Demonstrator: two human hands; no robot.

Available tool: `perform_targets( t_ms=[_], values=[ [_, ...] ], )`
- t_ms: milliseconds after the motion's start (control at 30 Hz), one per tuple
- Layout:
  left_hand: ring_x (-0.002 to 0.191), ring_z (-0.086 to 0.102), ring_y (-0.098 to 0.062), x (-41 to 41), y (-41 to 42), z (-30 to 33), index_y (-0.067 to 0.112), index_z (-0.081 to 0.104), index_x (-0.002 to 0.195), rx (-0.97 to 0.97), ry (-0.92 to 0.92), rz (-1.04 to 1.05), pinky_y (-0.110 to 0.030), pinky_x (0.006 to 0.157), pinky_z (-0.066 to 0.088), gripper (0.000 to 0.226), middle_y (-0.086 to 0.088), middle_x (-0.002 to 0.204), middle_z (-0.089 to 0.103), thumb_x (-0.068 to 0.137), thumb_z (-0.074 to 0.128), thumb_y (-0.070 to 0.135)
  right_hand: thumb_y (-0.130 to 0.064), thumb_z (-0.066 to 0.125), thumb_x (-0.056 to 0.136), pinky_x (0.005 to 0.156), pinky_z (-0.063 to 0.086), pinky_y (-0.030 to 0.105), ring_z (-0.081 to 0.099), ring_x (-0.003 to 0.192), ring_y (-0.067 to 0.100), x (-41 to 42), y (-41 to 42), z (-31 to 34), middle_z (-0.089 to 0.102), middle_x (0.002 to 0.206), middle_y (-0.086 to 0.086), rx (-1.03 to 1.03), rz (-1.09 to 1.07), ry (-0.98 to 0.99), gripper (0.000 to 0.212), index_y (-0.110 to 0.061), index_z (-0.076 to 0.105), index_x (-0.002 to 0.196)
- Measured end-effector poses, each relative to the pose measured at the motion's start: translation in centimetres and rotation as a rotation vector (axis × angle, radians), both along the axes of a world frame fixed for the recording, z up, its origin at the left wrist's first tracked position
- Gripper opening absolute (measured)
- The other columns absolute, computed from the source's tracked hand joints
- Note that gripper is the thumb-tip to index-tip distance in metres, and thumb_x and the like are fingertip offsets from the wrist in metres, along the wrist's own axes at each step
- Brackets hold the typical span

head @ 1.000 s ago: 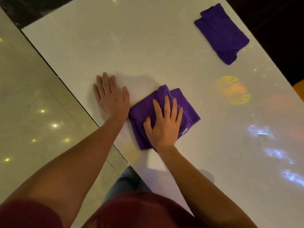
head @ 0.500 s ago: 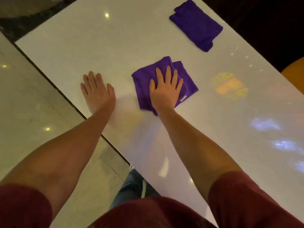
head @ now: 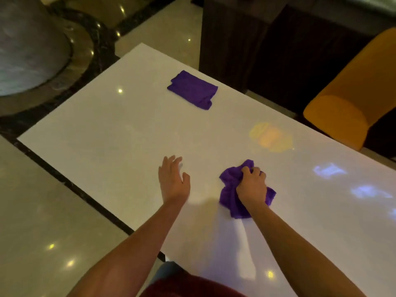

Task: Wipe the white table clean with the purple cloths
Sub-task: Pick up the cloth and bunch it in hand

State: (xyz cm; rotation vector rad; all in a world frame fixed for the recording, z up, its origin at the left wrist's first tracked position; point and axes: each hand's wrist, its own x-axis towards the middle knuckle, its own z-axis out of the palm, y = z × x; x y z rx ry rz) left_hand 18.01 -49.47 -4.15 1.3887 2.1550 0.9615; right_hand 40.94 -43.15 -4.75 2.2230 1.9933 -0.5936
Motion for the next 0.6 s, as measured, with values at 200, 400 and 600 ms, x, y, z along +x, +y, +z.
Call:
perform_targets(
  t_ms=[200, 400, 600],
  values=[
    [0.103, 0.069, -0.023, 2.4, 2.5, 4.0, 0.018, 0.044, 0.148, -0.479, -0.656, -0.116, -0.03, 0.087, 0.049, 0.052, -0.011, 0.127, 0.067, 0.103, 0.056, 0.042, -0.025, 0.075, 0.09, 0.073, 0.044, 0.019, 0.062, 0.098, 0.013, -0.8, -1.5, 4.2, 0.065, 0.116, -0.006, 0.097, -0.224, 0.61, 0.034, -0.029, 0.064, 0.121],
    [0.097, 0.075, -0.011, 0.6, 5.0, 6.6, 0.027, 0.067, 0.123, -0.422, -0.973, -0.249, -0.024, 0.075, 0.06, 0.05, 0.005, 0.109, 0.078, 0.098, 0.047, 0.066, -0.025, 0.079, 0.089, 0.081, 0.059, 0.027, 0.064, 0.102, 0.008, -8.3, -1.1, 7.5, 0.062, 0.117, -0.017, 0.252, -0.409, 0.935, 0.041, -0.042, 0.053, 0.117],
    [0.101, 0.074, -0.028, -6.4, 10.1, 7.4, 0.008, 0.071, 0.109, -0.406, -0.885, -0.312, -0.047, 0.094, 0.06, 0.049, -0.006, 0.104, 0.078, 0.092, 0.068, 0.054, -0.024, 0.081, 0.088, 0.079, 0.059, 0.022, 0.064, 0.105, 0.009, -15.1, 1.9, 9.8, 0.063, 0.119, -0.011, 0.446, -0.589, 0.933, 0.041, -0.036, 0.054, 0.116]
  ],
)
